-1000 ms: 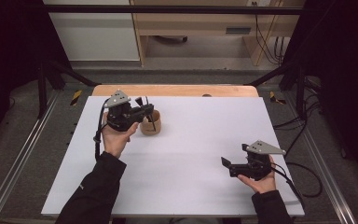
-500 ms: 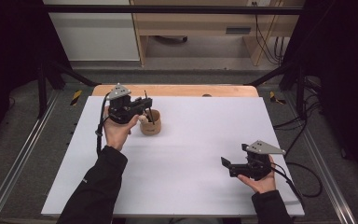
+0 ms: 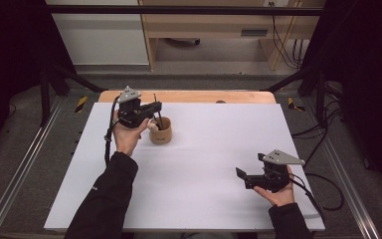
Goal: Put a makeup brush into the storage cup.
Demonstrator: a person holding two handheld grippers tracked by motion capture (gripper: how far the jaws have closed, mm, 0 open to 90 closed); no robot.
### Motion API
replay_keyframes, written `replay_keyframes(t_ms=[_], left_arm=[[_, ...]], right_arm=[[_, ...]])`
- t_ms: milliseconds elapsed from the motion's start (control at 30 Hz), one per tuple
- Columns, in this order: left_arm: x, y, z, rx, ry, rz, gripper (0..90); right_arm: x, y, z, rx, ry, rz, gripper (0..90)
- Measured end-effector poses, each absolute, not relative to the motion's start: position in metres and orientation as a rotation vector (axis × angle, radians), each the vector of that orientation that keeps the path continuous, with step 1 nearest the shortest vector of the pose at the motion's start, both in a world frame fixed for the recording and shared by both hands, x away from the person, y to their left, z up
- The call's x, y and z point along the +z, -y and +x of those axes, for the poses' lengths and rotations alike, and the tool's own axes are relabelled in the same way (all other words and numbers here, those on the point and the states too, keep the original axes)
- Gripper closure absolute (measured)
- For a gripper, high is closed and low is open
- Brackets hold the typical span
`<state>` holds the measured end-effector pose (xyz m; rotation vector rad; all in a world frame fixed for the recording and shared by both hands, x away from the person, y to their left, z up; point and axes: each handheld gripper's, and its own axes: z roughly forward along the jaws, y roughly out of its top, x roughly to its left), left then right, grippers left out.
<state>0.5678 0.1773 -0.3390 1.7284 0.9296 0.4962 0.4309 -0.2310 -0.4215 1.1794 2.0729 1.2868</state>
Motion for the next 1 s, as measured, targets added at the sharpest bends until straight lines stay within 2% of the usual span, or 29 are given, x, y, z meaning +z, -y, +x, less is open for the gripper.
replay_keyframes(t_ms=[1000], left_arm=[[-0.363,-0.172,0.586,0.56,-0.978,1.753,84.6]], right_arm=[[-0.42,0.231,0.43,1.303,-2.072,1.178,4.9]])
